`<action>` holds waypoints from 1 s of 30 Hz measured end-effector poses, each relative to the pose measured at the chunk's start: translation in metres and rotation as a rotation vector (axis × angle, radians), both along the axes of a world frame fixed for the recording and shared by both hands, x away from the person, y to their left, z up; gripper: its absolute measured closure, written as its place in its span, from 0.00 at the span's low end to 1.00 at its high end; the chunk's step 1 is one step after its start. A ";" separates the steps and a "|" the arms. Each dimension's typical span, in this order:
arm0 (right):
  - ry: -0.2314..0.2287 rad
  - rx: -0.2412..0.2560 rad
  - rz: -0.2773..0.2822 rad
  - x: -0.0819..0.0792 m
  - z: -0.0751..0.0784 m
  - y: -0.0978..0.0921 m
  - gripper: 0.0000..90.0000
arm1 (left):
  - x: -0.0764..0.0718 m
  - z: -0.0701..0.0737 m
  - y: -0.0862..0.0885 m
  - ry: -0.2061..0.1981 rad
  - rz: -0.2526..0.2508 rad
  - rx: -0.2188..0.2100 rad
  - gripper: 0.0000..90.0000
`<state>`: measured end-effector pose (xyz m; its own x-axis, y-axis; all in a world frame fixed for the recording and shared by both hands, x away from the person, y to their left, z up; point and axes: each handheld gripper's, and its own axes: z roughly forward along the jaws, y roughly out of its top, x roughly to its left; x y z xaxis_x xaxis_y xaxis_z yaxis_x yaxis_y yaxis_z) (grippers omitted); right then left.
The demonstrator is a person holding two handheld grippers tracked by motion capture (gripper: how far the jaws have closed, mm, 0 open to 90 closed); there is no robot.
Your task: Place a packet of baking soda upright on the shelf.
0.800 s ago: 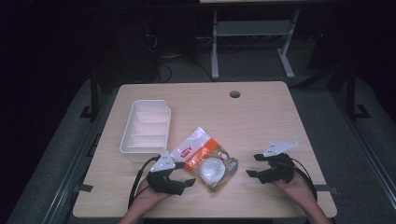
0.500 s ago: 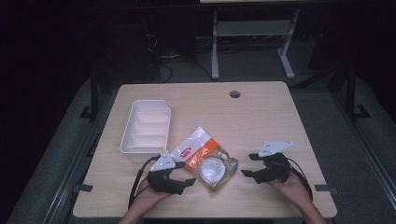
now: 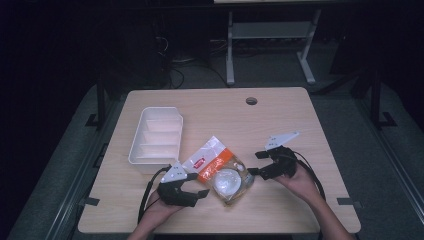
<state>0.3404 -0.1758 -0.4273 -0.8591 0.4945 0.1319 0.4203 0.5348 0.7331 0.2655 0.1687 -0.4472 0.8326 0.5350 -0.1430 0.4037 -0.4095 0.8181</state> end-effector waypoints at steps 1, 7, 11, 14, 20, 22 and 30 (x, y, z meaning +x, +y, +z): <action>0.001 0.001 0.002 0.005 0.002 0.003 0.30 | 0.000 0.000 0.000 -0.001 0.000 0.001 0.32; 0.039 -0.001 0.025 0.031 0.010 0.019 0.29 | 0.000 0.000 0.002 0.000 0.002 -0.003 0.32; 0.058 -0.010 0.042 0.051 0.017 0.031 0.28 | 0.001 0.000 0.003 0.000 0.004 -0.006 0.32; 0.077 -0.016 0.055 0.064 0.020 0.041 0.27 | 0.001 0.001 0.004 -0.001 0.003 -0.008 0.32; 0.126 -0.057 0.087 0.089 0.015 0.064 0.27 | 0.001 0.001 0.003 0.001 -0.002 -0.008 0.32; 0.141 -0.072 0.101 0.096 0.011 0.071 0.27 | 0.001 0.001 0.003 0.000 -0.005 -0.004 0.32; 0.216 -0.079 0.120 0.111 -0.012 0.082 0.29 | 0.000 0.002 0.003 0.000 -0.008 -0.002 0.31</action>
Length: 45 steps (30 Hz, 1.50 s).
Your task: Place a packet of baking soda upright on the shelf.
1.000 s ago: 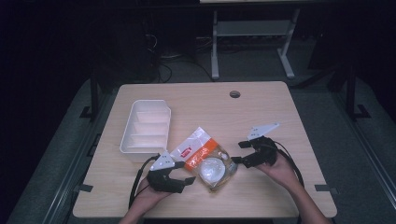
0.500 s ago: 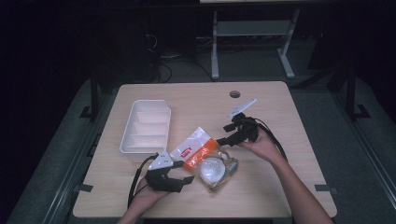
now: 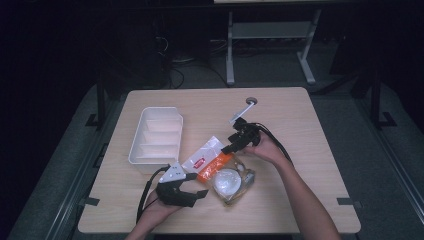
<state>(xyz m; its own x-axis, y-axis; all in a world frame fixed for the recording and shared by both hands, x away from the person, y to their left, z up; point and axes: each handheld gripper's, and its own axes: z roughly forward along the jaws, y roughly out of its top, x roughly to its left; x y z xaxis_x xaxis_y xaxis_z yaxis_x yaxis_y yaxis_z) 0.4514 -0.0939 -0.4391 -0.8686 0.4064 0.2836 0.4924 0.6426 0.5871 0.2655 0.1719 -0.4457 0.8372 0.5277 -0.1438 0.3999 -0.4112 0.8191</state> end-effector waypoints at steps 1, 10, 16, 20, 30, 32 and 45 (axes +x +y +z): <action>0.020 -0.010 0.007 0.001 -0.005 0.002 0.31 | 0.000 0.000 0.000 0.001 0.001 0.000 0.31; 0.048 -0.027 0.065 0.002 -0.016 0.012 0.51 | 0.001 0.000 0.001 0.003 0.003 -0.003 0.31; 0.041 -0.031 0.094 0.002 -0.015 0.015 0.80 | 0.000 0.000 0.001 0.001 0.002 -0.004 0.31; 0.035 -0.017 0.104 0.002 -0.011 0.013 0.97 | 0.000 0.000 0.000 0.003 0.002 -0.004 0.31; -0.020 0.041 0.107 -0.008 0.015 -0.003 1.00 | -0.001 0.000 -0.002 0.005 0.002 -0.005 0.33; -0.028 0.049 0.102 -0.010 0.018 -0.005 1.00 | -0.002 0.000 -0.002 0.008 0.004 -0.009 0.34; -0.173 0.156 0.095 -0.040 0.059 -0.035 1.00 | 0.013 -0.004 -0.016 0.078 0.038 -0.041 0.36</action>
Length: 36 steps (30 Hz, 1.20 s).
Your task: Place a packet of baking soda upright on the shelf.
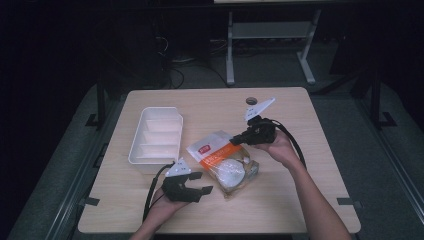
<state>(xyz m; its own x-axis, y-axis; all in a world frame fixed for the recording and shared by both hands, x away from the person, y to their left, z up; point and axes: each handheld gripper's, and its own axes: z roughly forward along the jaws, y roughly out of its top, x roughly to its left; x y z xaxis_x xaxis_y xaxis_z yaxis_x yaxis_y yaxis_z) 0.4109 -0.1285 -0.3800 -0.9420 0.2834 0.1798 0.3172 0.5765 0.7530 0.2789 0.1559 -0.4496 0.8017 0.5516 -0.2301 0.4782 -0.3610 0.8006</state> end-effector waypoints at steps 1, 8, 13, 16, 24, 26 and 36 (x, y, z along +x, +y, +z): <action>-0.007 0.014 -0.005 -0.003 0.002 -0.005 1.00 | 0.002 0.000 -0.002 0.004 0.006 -0.008 0.36; -0.049 0.096 -0.012 -0.022 0.017 -0.028 1.00 | 0.015 0.001 -0.012 0.024 0.024 -0.058 0.35; -0.071 0.114 -0.015 -0.031 0.021 -0.035 1.00 | 0.026 0.002 -0.022 0.055 0.026 -0.138 0.38; -0.075 0.131 -0.018 -0.037 0.022 -0.041 1.00 | 0.030 0.003 -0.026 0.061 0.032 -0.162 0.48; -0.093 0.193 -0.056 -0.050 0.019 -0.058 1.00 | 0.037 0.010 -0.027 0.106 0.032 -0.233 0.92; -0.096 0.203 -0.062 -0.051 0.019 -0.061 1.00 | 0.036 0.016 -0.027 0.084 0.027 -0.225 0.94; -0.124 0.209 -0.087 -0.067 0.012 -0.062 0.99 | 0.032 0.033 -0.021 0.000 0.020 -0.119 0.98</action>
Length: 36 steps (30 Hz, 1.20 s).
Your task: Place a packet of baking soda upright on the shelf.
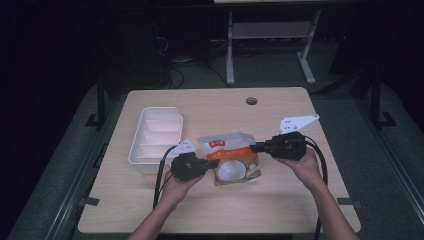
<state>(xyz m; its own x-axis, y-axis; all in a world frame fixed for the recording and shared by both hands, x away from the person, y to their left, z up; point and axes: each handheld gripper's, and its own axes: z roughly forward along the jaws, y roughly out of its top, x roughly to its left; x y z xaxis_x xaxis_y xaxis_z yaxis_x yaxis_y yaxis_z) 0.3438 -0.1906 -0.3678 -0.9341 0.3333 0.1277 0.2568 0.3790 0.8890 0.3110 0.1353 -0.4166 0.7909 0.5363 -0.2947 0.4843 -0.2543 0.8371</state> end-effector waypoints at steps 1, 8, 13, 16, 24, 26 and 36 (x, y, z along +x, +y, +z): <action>-0.001 -0.001 0.000 0.000 -0.006 0.001 0.99 | 0.000 -0.001 0.001 -0.004 -0.001 0.016 0.98; 0.022 -0.015 0.013 -0.002 -0.017 0.002 0.84 | 0.000 0.000 0.001 -0.014 -0.007 0.025 0.98; 0.005 -0.065 0.015 -0.003 -0.022 0.011 0.79 | -0.001 0.001 0.000 -0.019 -0.014 0.035 0.98; 0.021 -0.085 0.022 0.000 -0.029 0.018 0.80 | -0.001 0.001 -0.001 -0.021 -0.019 0.038 0.98; 0.055 -0.119 0.045 0.005 -0.039 0.032 0.94 | -0.002 0.001 -0.002 -0.026 -0.027 0.044 0.98; 0.060 -0.120 0.049 0.004 -0.039 0.032 0.99 | -0.002 0.002 -0.002 -0.035 -0.030 0.049 0.97; 0.088 -0.076 0.084 0.002 -0.035 0.024 0.99 | -0.008 0.003 -0.005 -0.067 -0.035 0.083 0.83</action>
